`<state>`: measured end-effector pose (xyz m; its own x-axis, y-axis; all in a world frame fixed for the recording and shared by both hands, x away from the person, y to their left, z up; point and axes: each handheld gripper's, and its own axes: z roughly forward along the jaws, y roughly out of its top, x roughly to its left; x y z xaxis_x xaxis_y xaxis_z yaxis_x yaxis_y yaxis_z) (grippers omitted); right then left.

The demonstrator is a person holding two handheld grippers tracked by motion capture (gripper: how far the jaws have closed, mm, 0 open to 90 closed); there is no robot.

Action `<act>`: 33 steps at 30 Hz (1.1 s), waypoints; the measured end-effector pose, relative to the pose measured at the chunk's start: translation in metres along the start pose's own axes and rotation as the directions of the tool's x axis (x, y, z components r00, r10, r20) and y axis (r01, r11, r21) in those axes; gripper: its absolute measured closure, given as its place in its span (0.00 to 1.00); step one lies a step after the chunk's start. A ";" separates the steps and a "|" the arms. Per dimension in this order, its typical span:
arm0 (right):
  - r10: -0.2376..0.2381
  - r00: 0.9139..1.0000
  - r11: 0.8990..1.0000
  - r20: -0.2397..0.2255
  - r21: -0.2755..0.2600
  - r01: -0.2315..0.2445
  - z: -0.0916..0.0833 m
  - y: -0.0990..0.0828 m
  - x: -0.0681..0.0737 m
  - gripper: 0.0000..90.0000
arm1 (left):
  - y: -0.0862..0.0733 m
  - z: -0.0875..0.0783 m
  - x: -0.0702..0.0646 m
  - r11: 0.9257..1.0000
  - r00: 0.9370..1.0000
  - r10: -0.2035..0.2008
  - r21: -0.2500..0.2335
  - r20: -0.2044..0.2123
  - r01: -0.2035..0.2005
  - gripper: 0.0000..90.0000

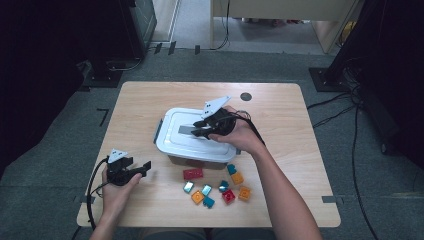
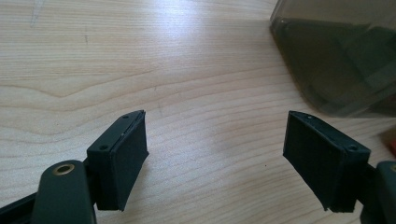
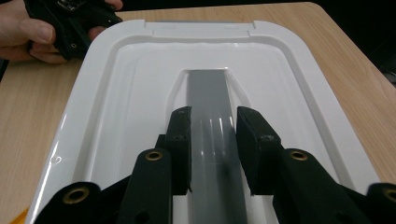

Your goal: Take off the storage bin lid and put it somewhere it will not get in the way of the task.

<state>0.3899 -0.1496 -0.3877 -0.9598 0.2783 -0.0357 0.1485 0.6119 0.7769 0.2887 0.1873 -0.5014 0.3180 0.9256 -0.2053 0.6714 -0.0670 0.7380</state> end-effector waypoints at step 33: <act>0.154 0.985 0.983 0.083 -0.111 -0.144 -0.056 -0.003 -0.015 0.76 | 0.000 0.003 -0.001 1.000 1.000 -0.001 0.004 0.007 0.001 0.24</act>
<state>0.3905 -0.1974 -0.3544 -0.9025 0.4295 0.0323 0.2582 0.4795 0.8387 0.2898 0.1855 -0.5032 0.3220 0.9230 -0.2108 0.6747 -0.0675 0.7350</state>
